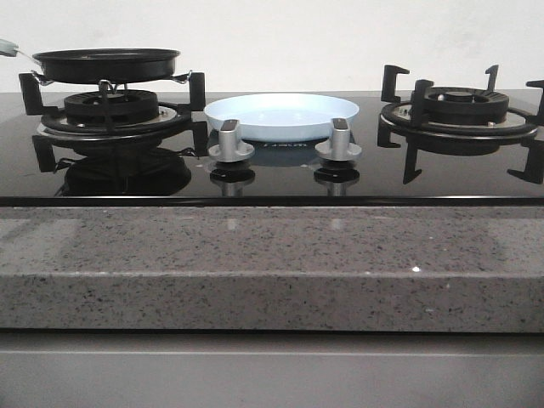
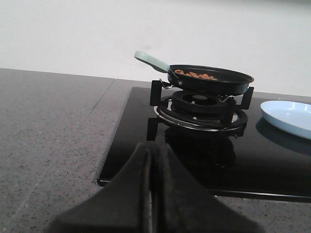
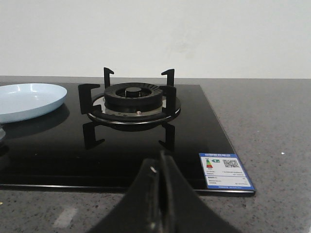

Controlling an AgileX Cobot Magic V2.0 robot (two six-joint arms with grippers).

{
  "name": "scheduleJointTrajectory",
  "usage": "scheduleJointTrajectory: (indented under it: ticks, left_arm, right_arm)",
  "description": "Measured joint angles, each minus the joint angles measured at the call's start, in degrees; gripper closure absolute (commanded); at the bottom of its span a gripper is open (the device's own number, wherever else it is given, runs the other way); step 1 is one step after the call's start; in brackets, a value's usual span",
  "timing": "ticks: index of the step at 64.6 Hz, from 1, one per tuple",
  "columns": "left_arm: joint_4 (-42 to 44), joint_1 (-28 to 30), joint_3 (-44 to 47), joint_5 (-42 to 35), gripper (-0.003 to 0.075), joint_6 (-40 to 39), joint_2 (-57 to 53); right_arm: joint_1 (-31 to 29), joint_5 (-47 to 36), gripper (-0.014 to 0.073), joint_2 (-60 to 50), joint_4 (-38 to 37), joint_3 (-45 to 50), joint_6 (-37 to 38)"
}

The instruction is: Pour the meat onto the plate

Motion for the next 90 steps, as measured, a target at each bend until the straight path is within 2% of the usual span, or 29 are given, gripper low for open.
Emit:
scheduleJointTrajectory:
  ticks: [76, 90]
  left_arm:
    - [0.0, 0.0, -0.2, -1.7, 0.0741, 0.0, 0.0]
    - [0.0, 0.0, -7.7, 0.4, 0.0741, 0.0, 0.0]
  right_arm:
    - [0.0, 0.0, 0.0663, 0.0, 0.0, 0.0, 0.0]
    - [0.0, 4.8, 0.0663, 0.0, 0.0, -5.6, 0.0]
